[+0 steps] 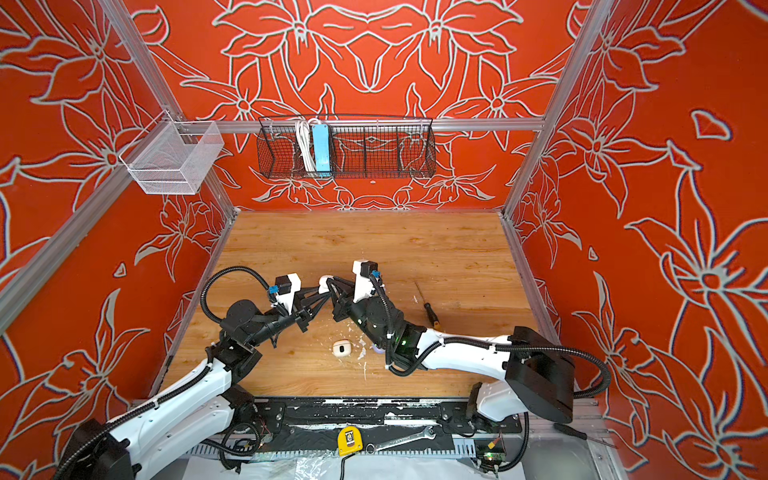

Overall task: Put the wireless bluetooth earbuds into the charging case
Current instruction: 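Lower the earbud stem-first into the case held by the left gripper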

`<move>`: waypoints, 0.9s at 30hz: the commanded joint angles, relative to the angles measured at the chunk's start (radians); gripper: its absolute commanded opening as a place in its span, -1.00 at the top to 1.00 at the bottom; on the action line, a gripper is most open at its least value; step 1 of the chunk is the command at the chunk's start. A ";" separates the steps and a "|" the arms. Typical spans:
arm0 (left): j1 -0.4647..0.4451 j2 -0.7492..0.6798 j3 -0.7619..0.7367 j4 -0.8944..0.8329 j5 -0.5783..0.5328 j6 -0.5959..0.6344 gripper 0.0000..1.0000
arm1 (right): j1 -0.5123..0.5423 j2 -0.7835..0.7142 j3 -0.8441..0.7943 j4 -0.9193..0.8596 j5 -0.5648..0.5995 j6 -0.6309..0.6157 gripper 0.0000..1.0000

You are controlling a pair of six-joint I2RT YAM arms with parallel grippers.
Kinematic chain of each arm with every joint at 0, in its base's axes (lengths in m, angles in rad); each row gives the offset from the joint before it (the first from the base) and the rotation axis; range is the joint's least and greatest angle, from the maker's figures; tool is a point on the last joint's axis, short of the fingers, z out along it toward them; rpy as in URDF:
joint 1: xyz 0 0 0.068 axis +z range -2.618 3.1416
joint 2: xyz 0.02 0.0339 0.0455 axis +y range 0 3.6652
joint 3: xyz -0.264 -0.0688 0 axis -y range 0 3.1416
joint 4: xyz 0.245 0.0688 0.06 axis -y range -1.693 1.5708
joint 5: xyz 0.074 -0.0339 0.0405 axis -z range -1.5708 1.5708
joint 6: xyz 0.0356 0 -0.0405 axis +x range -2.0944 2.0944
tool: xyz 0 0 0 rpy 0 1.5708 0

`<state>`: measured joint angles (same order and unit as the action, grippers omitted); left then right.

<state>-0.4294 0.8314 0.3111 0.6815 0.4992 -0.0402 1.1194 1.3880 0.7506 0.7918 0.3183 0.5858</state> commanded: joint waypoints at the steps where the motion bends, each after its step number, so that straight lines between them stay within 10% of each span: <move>1: -0.006 0.004 -0.002 0.019 0.007 0.017 1.00 | 0.008 -0.046 -0.009 0.014 0.023 -0.031 0.76; 27: -0.007 0.000 -0.002 0.016 0.009 0.017 1.00 | 0.008 0.006 0.035 -0.012 -0.016 -0.015 0.77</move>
<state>-0.4316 0.8448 0.3111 0.6785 0.4995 -0.0368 1.1210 1.3823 0.7578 0.7826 0.3244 0.5575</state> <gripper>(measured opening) 0.213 0.179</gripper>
